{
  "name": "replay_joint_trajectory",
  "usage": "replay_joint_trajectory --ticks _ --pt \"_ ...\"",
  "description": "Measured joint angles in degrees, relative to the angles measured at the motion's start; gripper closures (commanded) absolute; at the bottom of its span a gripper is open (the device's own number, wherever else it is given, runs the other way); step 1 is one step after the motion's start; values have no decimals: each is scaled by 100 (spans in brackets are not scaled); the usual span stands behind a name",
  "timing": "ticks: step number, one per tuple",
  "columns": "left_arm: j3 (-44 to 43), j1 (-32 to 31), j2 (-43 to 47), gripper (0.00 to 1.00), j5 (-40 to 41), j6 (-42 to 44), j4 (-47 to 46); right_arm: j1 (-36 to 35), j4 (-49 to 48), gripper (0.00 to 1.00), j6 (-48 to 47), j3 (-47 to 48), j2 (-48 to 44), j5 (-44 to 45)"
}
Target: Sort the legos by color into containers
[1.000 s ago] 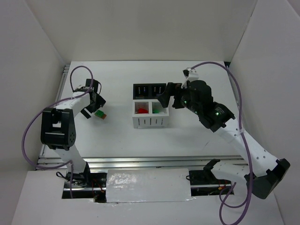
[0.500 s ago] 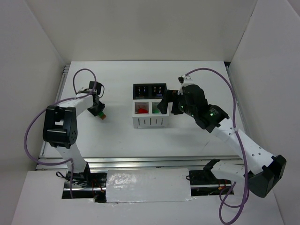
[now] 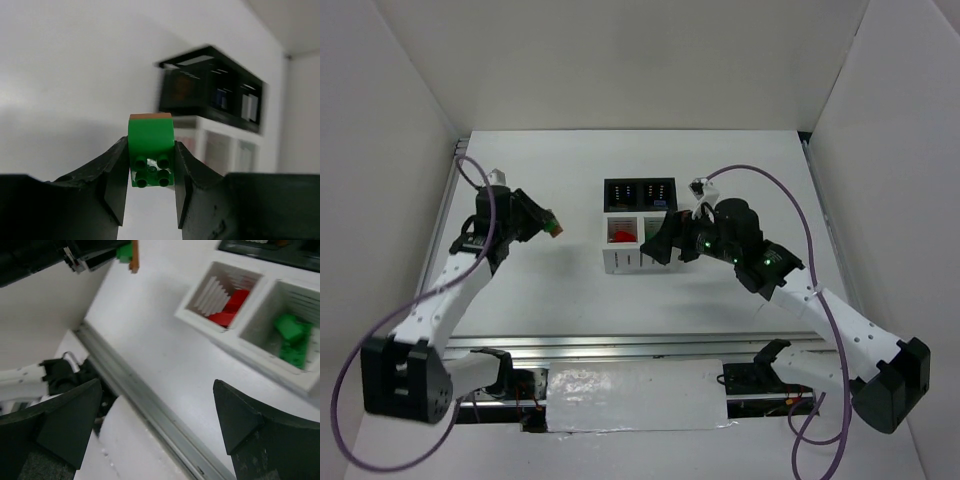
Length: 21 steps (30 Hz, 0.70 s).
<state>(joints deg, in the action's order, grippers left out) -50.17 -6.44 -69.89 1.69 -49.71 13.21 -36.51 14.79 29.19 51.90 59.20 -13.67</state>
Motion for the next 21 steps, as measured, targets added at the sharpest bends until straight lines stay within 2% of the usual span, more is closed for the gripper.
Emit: replay_joint_trajectory --ticks 4,7,10,14,17,19,21 --pt "584 -398 1482 100 -1722 280 -1434 -15 -1117 0 315 -439 -341 -1084" --pt "916 -953 2031 100 -2914 282 -2780 -68 -2017 2 603 -678 -533 -1641" --pt "1189 -1762 2306 100 -3676 289 -3803 -146 -2671 4 868 -782 -638 -1998" --pt "1325 -2640 2350 100 -4234 264 -4675 -380 -3119 8 962 -824 -765 -2074" --pt "1394 -2839 2225 100 -4415 101 -5281 -520 -3193 15 927 -826 -909 -2037" --pt "1408 -2896 2116 100 -4461 -20 -5560 -553 -3230 23 911 -826 -975 -2041" --pt "1408 -2929 2035 100 -4461 -57 -5711 -575 -3287 26 914 -831 -1003 -2076"
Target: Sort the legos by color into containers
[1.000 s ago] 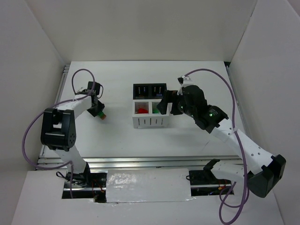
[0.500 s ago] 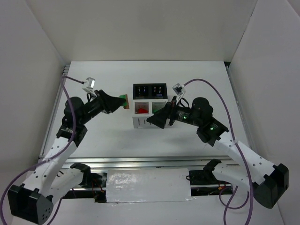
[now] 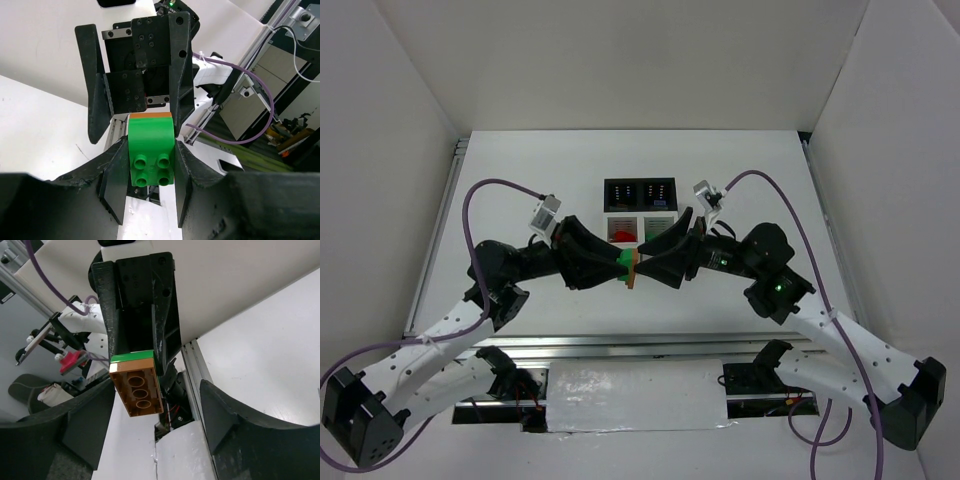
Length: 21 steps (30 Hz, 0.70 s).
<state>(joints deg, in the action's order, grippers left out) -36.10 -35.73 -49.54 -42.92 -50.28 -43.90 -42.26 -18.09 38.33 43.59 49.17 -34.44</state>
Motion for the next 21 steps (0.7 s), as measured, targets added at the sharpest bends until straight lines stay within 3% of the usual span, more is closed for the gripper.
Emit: replay_joint_trajectory --ticks 3,7,16,17,18,20,21 --pt "0 -22 -52 100 11 -94 -127 -37 -76 26 -4 -15 -28 -50" --pt "0 -48 -59 100 55 -101 -164 -103 -179 37 -35 -55 -98 -129" --pt "0 -59 -192 100 120 -105 -184 -129 -251 37 -26 -57 -68 -168" --pt "0 -59 -197 100 131 -103 -184 -133 -251 41 -26 -57 -52 -168" --pt "0 -59 -199 100 136 -103 -181 -138 -254 53 -28 -57 -33 -168" --pt "0 -59 -201 100 144 -96 -179 -146 -254 90 -90 -57 4 -153" --pt "0 -59 -190 100 164 -125 -153 -144 -247 100 -107 -57 11 -133"
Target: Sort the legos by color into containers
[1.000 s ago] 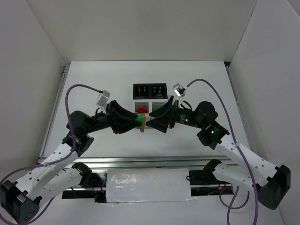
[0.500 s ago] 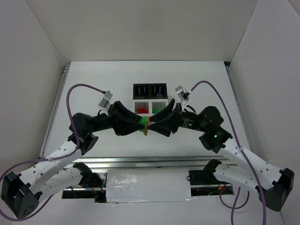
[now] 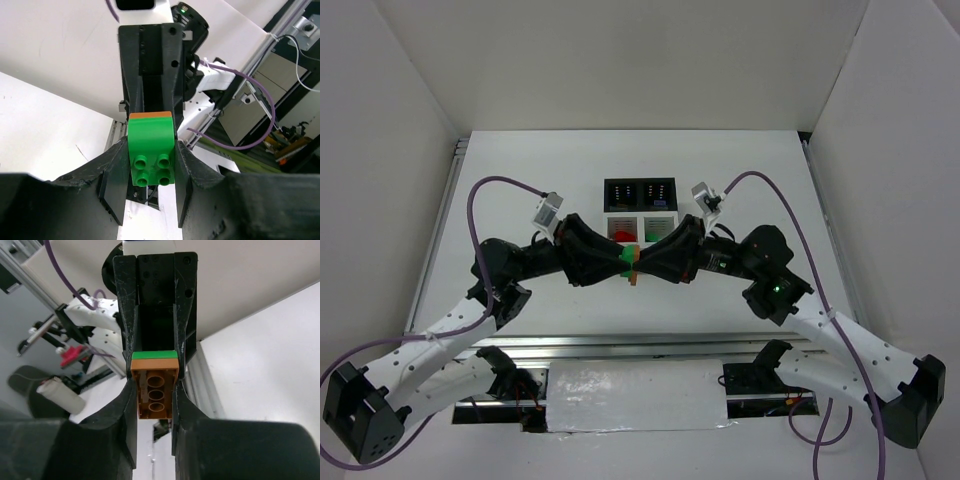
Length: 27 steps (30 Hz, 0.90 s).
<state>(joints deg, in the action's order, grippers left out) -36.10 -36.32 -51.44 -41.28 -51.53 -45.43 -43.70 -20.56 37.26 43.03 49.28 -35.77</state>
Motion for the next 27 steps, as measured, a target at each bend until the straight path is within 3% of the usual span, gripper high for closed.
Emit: replay_joint_trajectory --ticks 14,22,27 --pt "-2 -61 129 100 -55 496 673 17 -455 100 -391 -645 -328 33" --pt "-186 157 374 100 68 527 826 437 -492 100 -584 -743 -654 -157" --pt "-197 254 474 100 345 691 1235 573 -111 100 -761 -726 -741 385"
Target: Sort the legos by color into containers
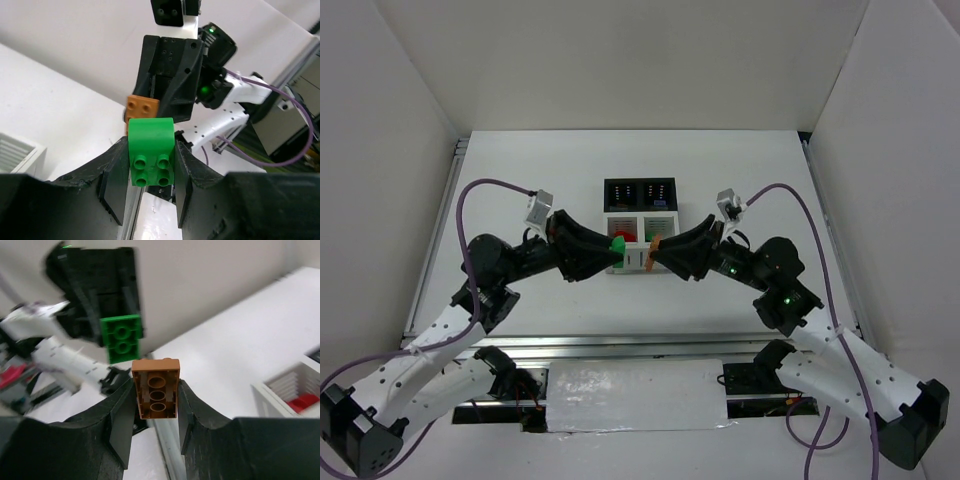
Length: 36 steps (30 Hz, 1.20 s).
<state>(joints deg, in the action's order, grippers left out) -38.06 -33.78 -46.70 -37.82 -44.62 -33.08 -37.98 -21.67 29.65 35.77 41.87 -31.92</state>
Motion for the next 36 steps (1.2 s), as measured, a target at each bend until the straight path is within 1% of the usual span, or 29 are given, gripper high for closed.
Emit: replay_joint_trajectory --ticks 3,5,8,10,13,16,22,27,28,30,31,33,34,36 --pt "-114 33 81 100 254 153 468 2 531 100 -61 98 103 953" --pt "-264 33 188 100 479 280 914 7 850 100 -92 260 415 1635" --pt "-581 33 476 100 990 468 1740 11 1226 100 -195 931 1255 2522" --pt "-868 37 662 100 1360 621 2293 11 1392 100 -286 1554 2098 3003" --pt "-1292 37 822 100 1777 872 3062 17 1648 100 -468 2457 3209 3545" --pt "-1412 37 1001 100 2052 1067 3604 20 1746 100 -610 3154 4111 3923" --pt "-1414 39 1141 100 2282 1325 4522 26 2109 99 -833 4054 5401 4225" --pt "-1414 37 1263 100 2293 1447 4959 26 2332 90 -916 4697 6063 4266" --pt "-1414 39 1290 100 2297 1471 5021 26 2382 85 -925 4784 6146 4262" --pt "-1414 39 1327 100 2297 1497 5108 26 2470 81 -942 4979 6301 4269" --pt "-1414 39 1364 100 2297 1519 5119 26 2492 69 -942 5056 6367 4269" --pt "-1414 39 1399 100 2297 1582 5134 26 2520 55 -940 5112 6430 4269" --pt "-1414 39 1401 100 2299 1593 5147 26 2542 44 -942 5115 6437 4271" --pt "-1414 39 1394 100 2304 1598 5182 26 2592 42 -905 5115 6439 4277"
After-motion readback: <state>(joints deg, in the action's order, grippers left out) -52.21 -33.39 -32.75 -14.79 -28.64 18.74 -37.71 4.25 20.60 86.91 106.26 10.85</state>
